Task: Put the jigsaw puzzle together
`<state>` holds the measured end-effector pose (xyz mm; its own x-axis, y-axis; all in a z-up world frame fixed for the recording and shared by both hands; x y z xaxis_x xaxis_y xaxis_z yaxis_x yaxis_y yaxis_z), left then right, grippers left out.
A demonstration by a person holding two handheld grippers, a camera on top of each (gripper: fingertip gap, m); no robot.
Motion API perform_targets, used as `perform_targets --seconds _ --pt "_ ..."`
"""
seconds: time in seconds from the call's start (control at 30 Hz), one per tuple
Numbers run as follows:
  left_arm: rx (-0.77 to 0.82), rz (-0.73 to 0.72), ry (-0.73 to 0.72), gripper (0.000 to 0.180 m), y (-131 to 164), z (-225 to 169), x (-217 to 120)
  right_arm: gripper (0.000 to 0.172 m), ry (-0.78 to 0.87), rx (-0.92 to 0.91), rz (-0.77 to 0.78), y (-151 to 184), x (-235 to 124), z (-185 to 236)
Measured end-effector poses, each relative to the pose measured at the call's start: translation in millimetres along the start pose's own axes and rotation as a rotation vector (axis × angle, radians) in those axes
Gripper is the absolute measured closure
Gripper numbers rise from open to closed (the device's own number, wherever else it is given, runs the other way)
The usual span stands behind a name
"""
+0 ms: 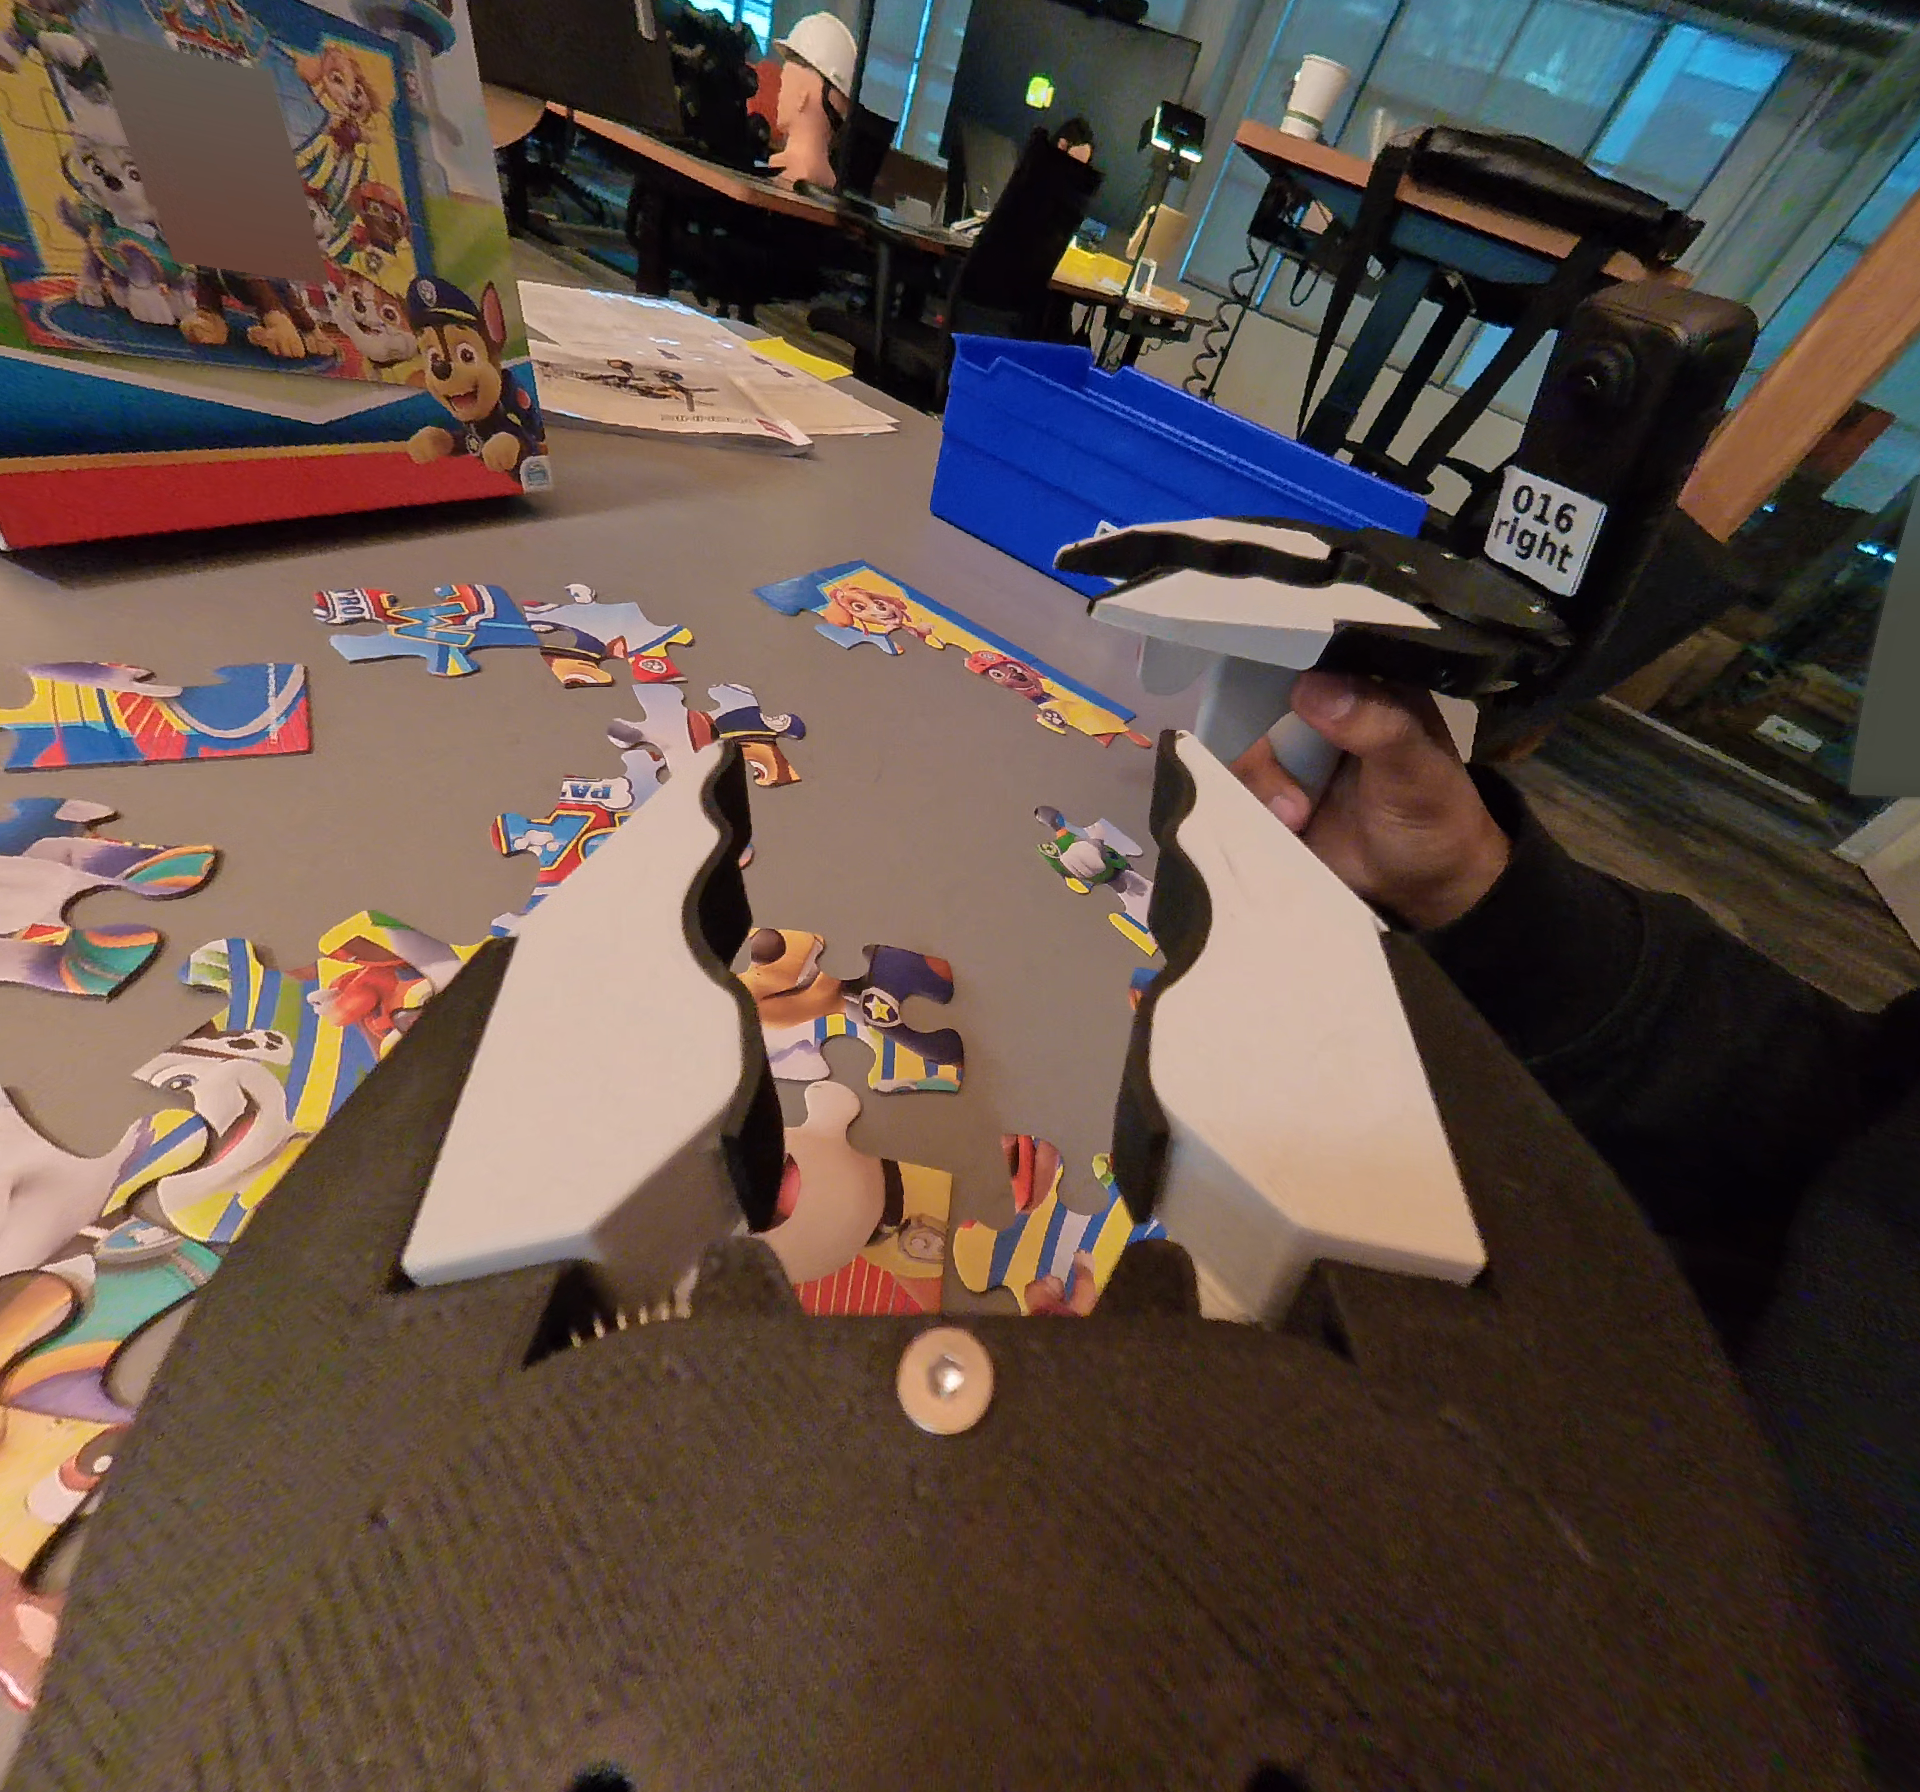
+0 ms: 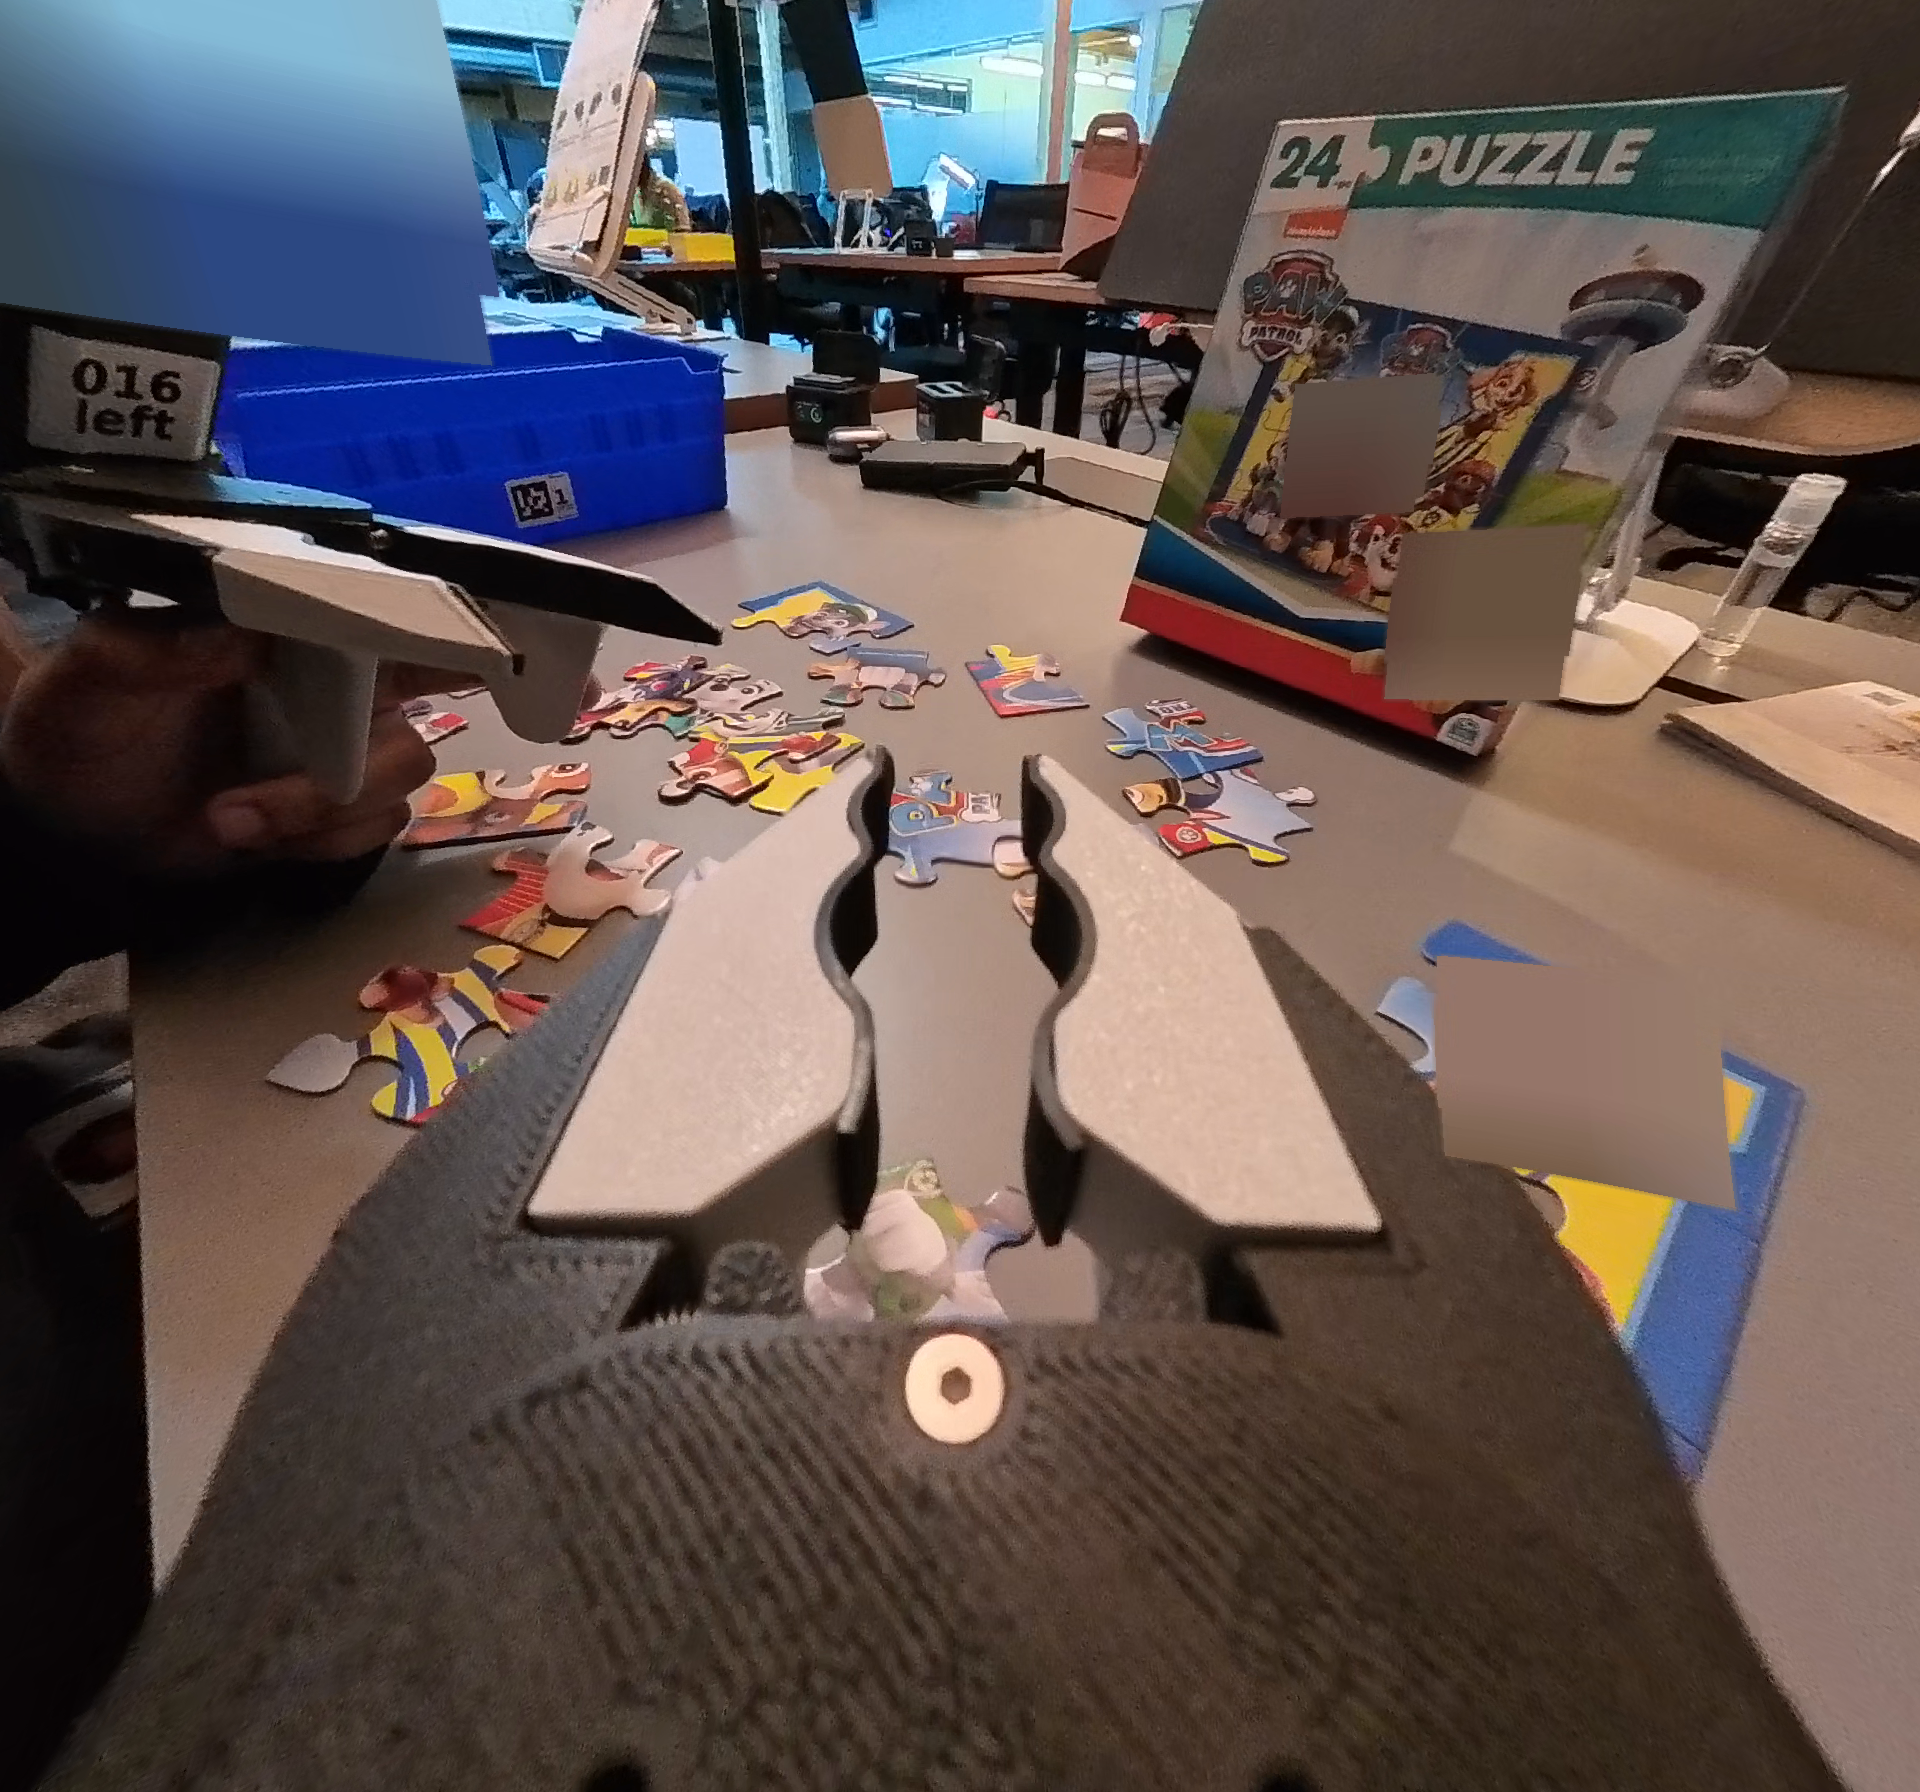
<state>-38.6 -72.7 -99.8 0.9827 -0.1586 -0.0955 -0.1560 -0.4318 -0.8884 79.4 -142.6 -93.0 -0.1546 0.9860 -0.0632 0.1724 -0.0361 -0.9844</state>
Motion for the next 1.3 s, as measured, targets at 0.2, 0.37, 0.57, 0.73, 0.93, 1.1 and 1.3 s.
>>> perform_targets --seconds 0.2,0.37,0.57,0.73,0.93,1.1,1.3 --pt "-0.032 0.011 0.012 0.104 1 2 1 0.148 -0.001 0.008 -0.005 0 -1 -1" --pt "-0.028 0.018 0.01 0.108 1 2 2 0.148 -0.004 0.006 -0.002 0 0 -1" --pt "-0.013 0.03 0.002 0.109 3 2 3 0.149 -0.008 0.046 -0.031 -3 -3 -5" --pt "-0.029 0.062 -0.029 0.104 5 7 7 0.149 -0.006 0.028 -0.019 -2 -2 -3" --pt "0.135 0.395 -0.253 0.099 -3 12 47 0.149 -0.005 0.031 -0.021 -2 -2 -4" --pt "0.565 0.628 -0.66 0.091 -43 49 78 0.149 0.008 0.041 -0.037 -3 -3 -7" --pt "0.872 0.767 -0.901 0.081 -73 71 110 0.149 0.028 0.061 -0.08 -7 -8 -11"
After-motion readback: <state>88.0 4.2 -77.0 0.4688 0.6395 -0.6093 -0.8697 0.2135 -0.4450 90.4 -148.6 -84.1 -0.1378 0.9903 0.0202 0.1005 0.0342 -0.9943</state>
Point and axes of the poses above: each gripper's, where its closed fingertips meet, x out along the fingers, y out of its underside, z = x × y across the jaws, the point moved 3 cm from there along -x, back along the fingers, and after that the axes turned 9 degrees about -x, right-handed, at the moved point
